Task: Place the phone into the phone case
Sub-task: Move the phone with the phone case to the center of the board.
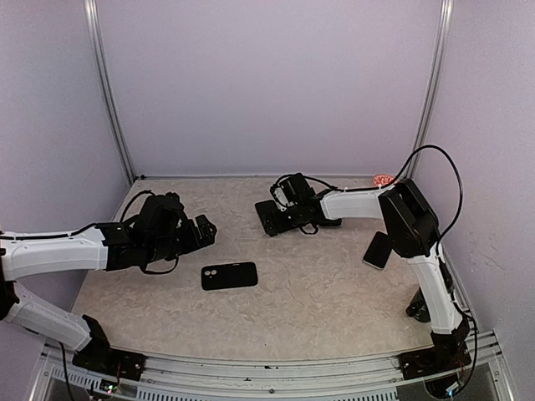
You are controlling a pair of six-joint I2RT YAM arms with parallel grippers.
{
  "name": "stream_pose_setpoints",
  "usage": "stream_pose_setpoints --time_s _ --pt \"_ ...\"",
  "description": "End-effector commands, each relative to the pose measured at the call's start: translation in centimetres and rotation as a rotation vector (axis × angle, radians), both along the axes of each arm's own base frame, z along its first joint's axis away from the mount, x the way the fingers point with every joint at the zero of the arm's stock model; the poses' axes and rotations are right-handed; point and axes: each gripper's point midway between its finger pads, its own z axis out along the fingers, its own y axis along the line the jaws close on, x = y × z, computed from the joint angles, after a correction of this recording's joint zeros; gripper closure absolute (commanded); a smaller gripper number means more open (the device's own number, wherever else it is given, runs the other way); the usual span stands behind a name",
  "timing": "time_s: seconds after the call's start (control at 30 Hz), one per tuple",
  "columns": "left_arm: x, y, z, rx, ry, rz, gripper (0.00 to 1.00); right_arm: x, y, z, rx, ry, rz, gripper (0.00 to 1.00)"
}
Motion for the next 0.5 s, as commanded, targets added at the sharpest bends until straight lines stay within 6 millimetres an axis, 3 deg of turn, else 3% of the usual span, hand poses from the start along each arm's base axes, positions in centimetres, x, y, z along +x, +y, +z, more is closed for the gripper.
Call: stream_pose_setpoints --time_s 0.0,0.47 --pt "0.3 -0.2 0.6 -0.045 -0.021 0.004 0.01 -0.3 1.3 -1.0 0.055 0.032 -0.004 0.0" --pt "0.0 -0.1 -1.2 -0.043 -0.002 0.004 0.01 -0.4 1.6 -3.0 0.039 0.052 -0.048 0.0"
